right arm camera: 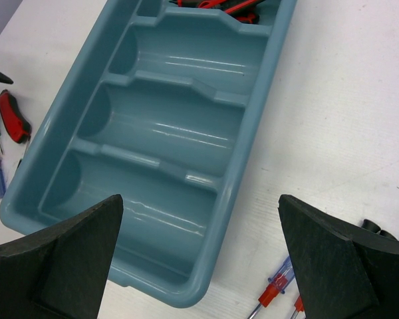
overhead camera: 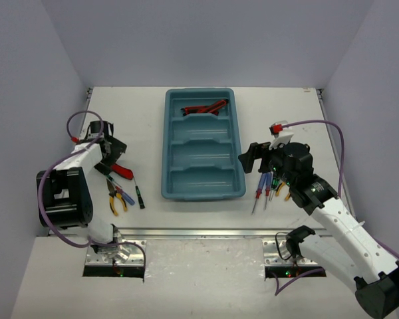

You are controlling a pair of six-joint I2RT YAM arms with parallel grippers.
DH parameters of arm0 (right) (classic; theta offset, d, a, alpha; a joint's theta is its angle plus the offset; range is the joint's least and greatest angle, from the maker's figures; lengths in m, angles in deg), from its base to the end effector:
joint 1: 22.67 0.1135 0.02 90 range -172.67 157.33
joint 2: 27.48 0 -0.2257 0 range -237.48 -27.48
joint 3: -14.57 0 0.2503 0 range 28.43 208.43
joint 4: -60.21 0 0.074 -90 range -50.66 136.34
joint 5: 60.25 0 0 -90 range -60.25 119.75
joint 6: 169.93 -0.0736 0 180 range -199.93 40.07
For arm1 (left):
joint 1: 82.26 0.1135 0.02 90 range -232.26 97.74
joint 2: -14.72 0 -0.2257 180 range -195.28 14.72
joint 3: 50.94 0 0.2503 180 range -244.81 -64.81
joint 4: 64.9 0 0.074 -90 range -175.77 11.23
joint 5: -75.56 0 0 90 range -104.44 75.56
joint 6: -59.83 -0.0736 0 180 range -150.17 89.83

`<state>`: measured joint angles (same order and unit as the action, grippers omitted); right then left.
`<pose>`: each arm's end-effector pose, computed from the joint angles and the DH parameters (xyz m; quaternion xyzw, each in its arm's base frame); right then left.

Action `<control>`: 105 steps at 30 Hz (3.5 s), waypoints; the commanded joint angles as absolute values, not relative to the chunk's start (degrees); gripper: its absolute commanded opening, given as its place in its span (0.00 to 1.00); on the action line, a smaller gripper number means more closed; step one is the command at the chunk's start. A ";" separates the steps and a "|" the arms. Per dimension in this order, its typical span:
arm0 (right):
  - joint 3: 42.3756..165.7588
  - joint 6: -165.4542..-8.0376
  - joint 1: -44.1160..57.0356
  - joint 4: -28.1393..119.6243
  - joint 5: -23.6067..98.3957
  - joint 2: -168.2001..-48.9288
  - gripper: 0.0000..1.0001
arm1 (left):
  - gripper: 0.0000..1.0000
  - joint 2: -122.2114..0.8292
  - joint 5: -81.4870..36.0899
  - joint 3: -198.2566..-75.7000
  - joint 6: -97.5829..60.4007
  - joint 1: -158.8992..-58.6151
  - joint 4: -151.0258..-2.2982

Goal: Sort the tools into containers

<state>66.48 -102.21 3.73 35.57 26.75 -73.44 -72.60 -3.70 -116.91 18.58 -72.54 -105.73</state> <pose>0.2272 0.1085 0.2544 -0.0139 0.8123 0.2208 0.5397 0.3041 0.0660 0.1184 -0.4916 0.8323 0.0057 0.2559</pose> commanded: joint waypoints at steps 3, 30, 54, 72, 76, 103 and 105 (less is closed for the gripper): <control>66.22 -101.90 3.79 38.16 25.61 -73.27 0.99 | 0.77 -75.61 -2.08 -116.61 19.80 -72.95 -104.69; 65.91 -102.02 3.79 38.37 23.26 -72.72 0.99 | 0.00 -61.06 -2.41 -123.26 19.35 -76.08 -98.06; 60.65 -103.08 3.75 42.56 8.42 -65.15 0.99 | 0.08 -110.52 11.93 -168.49 54.89 -108.66 -68.68; 60.16 -103.26 3.79 42.86 8.66 -65.45 0.99 | 0.62 -116.43 13.11 -171.75 55.73 -107.83 -70.49; 60.16 -103.20 3.79 42.84 8.66 -65.65 0.99 | 0.70 -115.70 13.08 -170.96 56.31 -107.44 -70.98; 72.68 -106.41 3.62 29.02 12.49 -79.01 0.99 | 1.00 -48.27 13.59 -123.76 17.80 -107.83 -101.11; 76.82 -107.66 2.46 23.44 12.71 -83.57 0.99 | 1.00 -44.83 13.59 -122.92 15.88 -107.83 -108.16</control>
<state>68.87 -105.49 3.71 30.73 11.22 -78.00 -51.18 12.71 -126.83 19.58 -107.82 -94.03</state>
